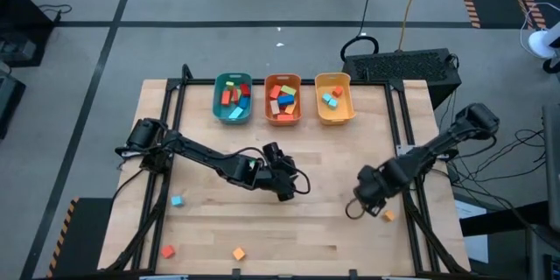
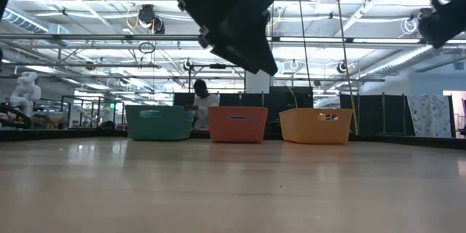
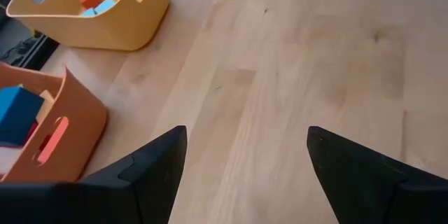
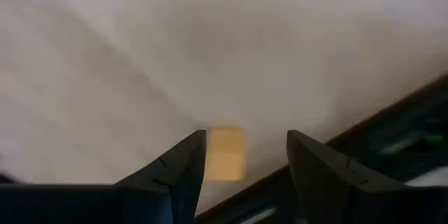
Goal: Sort blocks by size
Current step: Put the right yellow cube block into the yellow bin
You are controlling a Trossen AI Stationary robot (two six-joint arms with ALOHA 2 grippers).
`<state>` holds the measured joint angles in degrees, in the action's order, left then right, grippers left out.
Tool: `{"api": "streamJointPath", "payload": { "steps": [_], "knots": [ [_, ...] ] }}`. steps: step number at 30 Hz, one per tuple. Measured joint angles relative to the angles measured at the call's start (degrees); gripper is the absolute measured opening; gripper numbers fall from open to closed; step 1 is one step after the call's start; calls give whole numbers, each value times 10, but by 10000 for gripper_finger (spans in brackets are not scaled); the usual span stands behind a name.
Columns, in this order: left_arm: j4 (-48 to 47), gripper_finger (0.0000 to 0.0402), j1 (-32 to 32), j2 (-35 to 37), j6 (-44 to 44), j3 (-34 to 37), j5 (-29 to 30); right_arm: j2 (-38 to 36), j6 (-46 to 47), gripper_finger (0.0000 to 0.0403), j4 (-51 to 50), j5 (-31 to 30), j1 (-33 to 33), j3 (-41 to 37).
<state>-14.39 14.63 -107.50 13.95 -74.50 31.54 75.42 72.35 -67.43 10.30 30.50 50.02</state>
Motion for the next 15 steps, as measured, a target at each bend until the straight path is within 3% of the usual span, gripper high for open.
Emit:
{"api": "streamJointPath", "payload": {
  "steps": [7,15],
  "knots": [
    [5,297,0,0,2,0,-3,0,108,185,71,6,90,-12],
    [6,297,6,0,17,0,-33,35,188,185,89,4,151,-22]
  ]
}}
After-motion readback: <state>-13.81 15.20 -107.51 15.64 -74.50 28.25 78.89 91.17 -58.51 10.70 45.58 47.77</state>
